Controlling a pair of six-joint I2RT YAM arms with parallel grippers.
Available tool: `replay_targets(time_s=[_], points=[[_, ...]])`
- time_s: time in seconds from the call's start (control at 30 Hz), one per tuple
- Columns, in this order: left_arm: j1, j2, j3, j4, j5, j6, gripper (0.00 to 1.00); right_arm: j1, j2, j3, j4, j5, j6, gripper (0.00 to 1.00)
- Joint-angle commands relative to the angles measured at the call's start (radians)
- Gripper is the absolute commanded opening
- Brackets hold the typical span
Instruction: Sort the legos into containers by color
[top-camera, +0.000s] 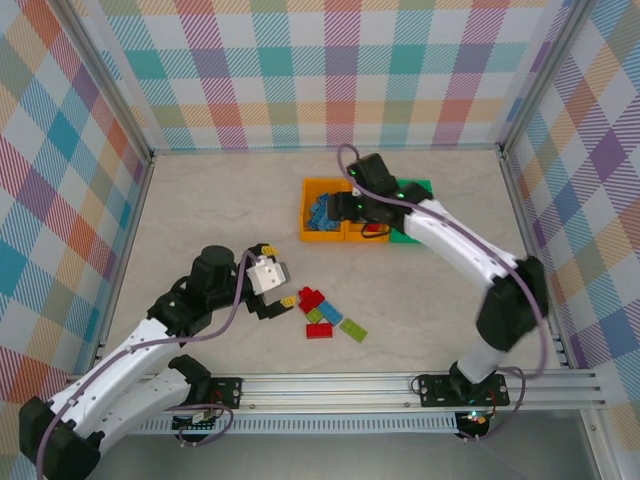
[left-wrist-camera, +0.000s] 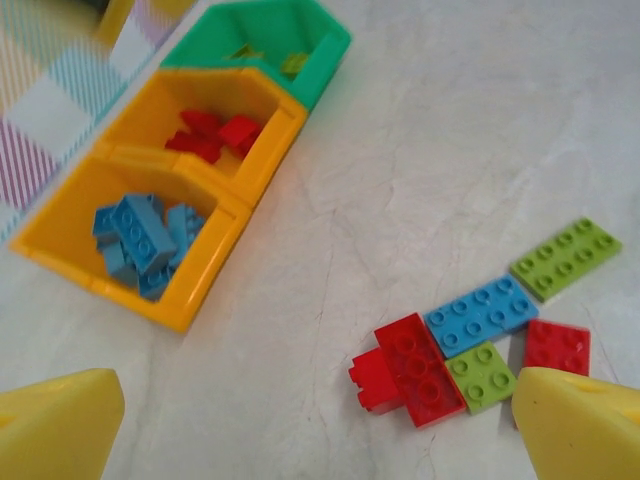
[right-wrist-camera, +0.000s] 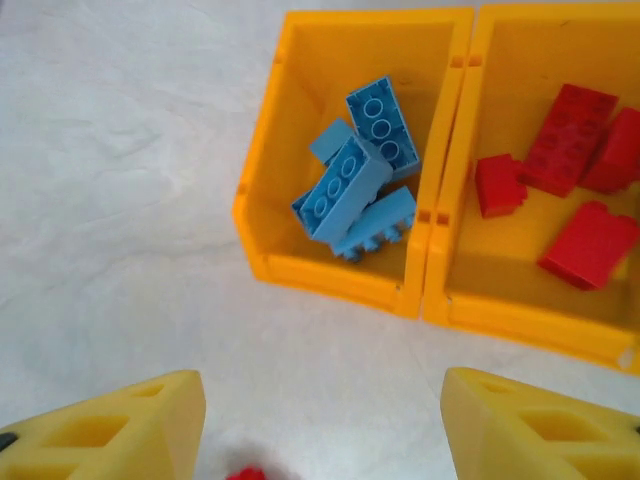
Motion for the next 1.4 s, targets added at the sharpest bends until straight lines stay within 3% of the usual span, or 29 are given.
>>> replay_targets(time_s=[0.0,0.17,0.33,0.43,0.53,0.73,0.87,1.07,1.37], points=[[0.012,0.111,0.148,-0.051,-0.099,-0.273,1.0,0.003,-0.172,-0.151,0.064,-0.075,-0.113,0.67],[-0.01,0.327,0.36,-0.215,-0.2,-0.607,0.91,0.002,-0.414,-0.364,0.077,-0.211,-0.17,0.73],[-0.042,0.455,0.415,-0.315,-0.413,-1.019,0.86,0.003,-0.577,-0.508,0.078,-0.246,-0.144,0.87],[-0.047,0.5,0.364,-0.308,-0.417,-1.301,0.81,0.002,-0.61,-0.556,0.094,-0.247,-0.12,0.91],[-0.061,0.588,0.355,-0.317,-0.352,-1.451,0.8,0.002,-0.598,-0.576,0.116,-0.255,-0.111,0.93],[-0.085,0.783,0.379,-0.306,-0.169,-1.613,0.78,0.002,-0.507,-0.544,0.118,-0.304,-0.12,0.95],[-0.108,0.817,0.353,-0.306,-0.201,-1.711,0.75,0.003,-0.487,-0.55,0.123,-0.291,-0.106,0.96],[-0.111,0.836,0.333,-0.251,-0.184,-1.734,0.73,0.002,-0.493,-0.584,0.153,-0.312,-0.073,0.96],[-0.11,0.859,0.308,-0.239,-0.176,-1.746,0.54,0.003,-0.514,-0.59,0.142,-0.28,-0.067,0.96]])
